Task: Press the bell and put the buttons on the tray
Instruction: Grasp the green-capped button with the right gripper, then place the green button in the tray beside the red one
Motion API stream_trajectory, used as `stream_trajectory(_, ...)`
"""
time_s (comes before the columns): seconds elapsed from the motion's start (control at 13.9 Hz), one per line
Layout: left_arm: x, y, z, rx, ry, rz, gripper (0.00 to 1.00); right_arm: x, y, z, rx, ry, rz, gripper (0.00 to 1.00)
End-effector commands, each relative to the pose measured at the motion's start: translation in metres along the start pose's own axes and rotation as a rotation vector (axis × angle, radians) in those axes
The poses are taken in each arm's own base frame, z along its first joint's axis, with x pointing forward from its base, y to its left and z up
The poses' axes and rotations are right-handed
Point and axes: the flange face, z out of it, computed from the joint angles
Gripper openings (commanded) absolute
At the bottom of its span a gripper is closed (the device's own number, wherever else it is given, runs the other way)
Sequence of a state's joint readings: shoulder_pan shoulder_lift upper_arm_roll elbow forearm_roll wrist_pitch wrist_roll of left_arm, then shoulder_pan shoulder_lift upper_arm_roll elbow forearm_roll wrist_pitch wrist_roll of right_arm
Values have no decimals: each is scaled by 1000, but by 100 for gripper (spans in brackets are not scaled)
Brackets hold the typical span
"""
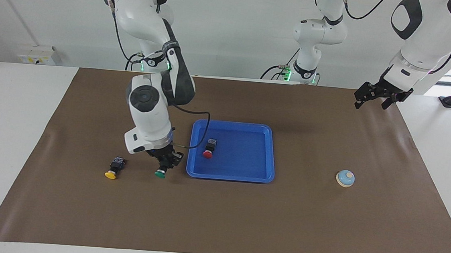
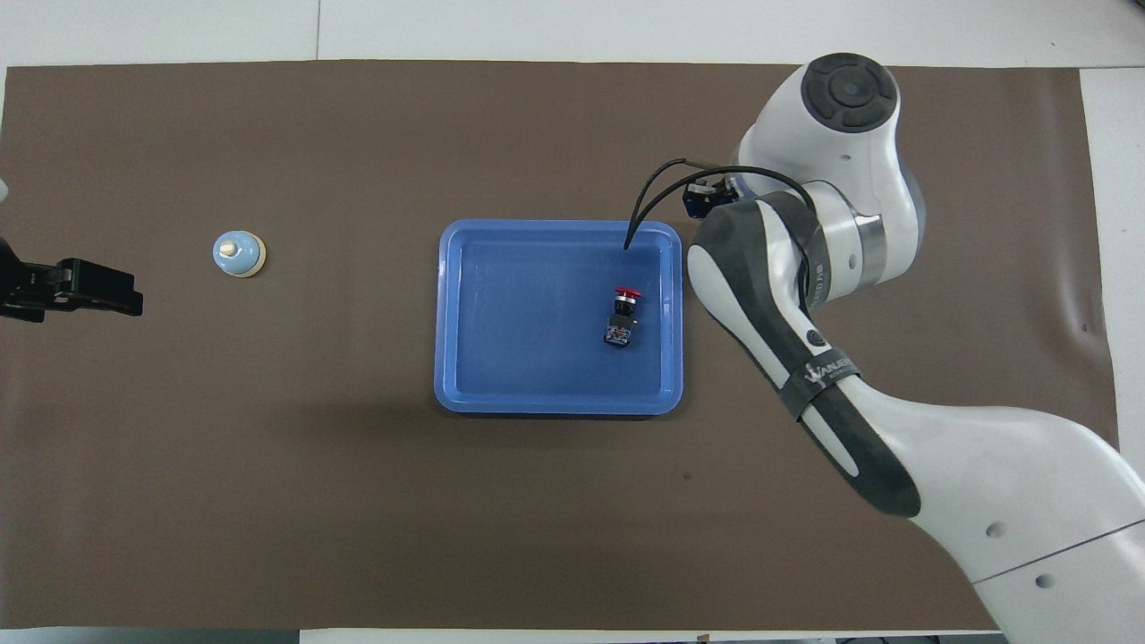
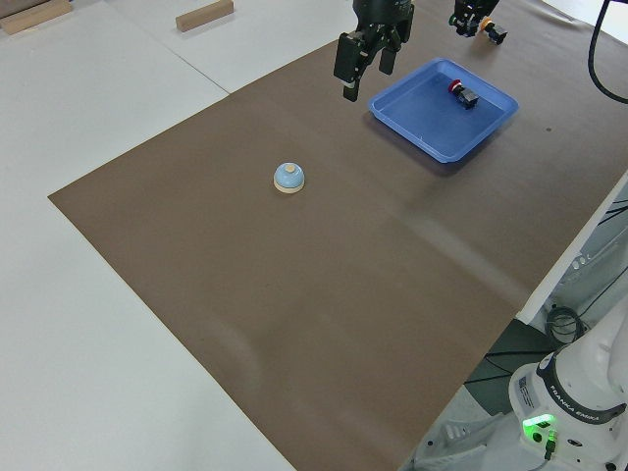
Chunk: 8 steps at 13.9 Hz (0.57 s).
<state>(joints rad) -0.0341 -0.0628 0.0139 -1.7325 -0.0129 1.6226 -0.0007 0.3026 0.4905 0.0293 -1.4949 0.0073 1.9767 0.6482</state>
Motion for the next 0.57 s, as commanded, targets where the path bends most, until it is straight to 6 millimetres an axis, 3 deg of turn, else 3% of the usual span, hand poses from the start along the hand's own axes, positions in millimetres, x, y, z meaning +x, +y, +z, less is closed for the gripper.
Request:
stream_trajectory(0.0,-1,-1,-5,7,6,-11,100,-56,-64,-6,-9,-21,-23,0)
stream_trajectory(0.14,-1,-1,-5,7,6,-10,100,-92,-100,-6,-2,-18,-23,0)
stream_trajectory(0.36,-1,-1,-5,7,6,-10,100,-131,-136,4,29,-32,-10,0)
stream_trajectory(0.5,-1,-1,-5,7,6,-11,100,-148,-145,35,40,-17,-5,0)
